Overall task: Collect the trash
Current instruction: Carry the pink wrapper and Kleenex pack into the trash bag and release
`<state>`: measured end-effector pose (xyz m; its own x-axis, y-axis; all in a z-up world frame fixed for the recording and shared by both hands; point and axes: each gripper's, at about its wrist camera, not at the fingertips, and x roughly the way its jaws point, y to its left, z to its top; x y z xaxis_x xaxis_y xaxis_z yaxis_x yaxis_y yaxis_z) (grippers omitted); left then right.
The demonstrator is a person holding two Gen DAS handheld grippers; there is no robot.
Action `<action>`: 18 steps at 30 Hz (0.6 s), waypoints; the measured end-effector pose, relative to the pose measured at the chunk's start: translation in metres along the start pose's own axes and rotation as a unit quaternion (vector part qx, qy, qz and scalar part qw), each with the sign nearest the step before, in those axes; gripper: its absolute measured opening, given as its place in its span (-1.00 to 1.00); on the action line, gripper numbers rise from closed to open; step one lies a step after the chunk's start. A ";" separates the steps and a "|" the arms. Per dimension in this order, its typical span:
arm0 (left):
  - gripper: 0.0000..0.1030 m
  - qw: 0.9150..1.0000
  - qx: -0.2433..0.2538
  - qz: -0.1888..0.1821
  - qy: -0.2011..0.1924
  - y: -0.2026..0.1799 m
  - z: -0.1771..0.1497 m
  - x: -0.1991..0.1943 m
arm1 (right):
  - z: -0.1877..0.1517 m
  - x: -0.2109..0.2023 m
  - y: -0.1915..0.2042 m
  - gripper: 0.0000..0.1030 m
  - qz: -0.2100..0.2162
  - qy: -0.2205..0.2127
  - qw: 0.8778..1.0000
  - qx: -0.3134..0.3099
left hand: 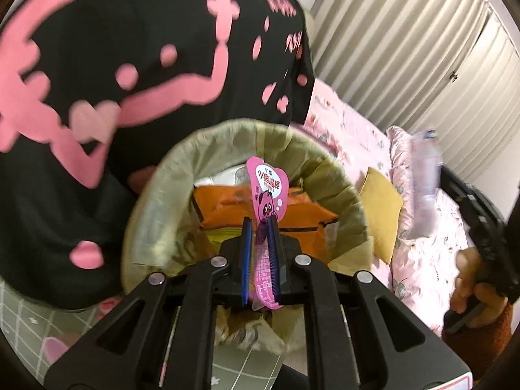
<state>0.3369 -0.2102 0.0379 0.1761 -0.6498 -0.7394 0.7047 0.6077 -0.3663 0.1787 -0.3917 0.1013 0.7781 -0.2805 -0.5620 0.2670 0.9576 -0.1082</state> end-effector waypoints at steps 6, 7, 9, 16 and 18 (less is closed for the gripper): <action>-0.32 1.000 -0.019 0.004 -0.011 0.006 -0.001 0.002 | 0.000 0.011 0.002 -0.88 0.011 0.005 1.000 -0.004; -0.31 1.000 -0.016 0.007 -0.015 0.006 -0.001 -0.003 | 0.001 0.015 0.004 -0.88 0.014 0.007 1.000 -0.005; -0.25 0.999 -0.009 0.022 -0.029 0.007 -0.004 -0.018 | 0.001 0.024 0.012 -0.88 0.019 0.014 1.000 -0.008; -0.21 0.998 -0.026 0.047 -0.042 0.032 -0.017 -0.048 | 0.000 0.064 0.043 -0.88 0.037 0.043 0.998 -0.034; -0.21 0.997 -0.034 0.057 -0.043 0.040 -0.022 -0.054 | -0.002 0.077 0.051 -0.88 0.040 0.056 0.997 -0.041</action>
<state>0.3402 -0.1404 0.0506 0.3130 -0.6105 -0.7276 0.6290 0.7072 -0.3228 0.2515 -0.3643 0.0511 0.7262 -0.1975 -0.6586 0.1550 0.9802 -0.1230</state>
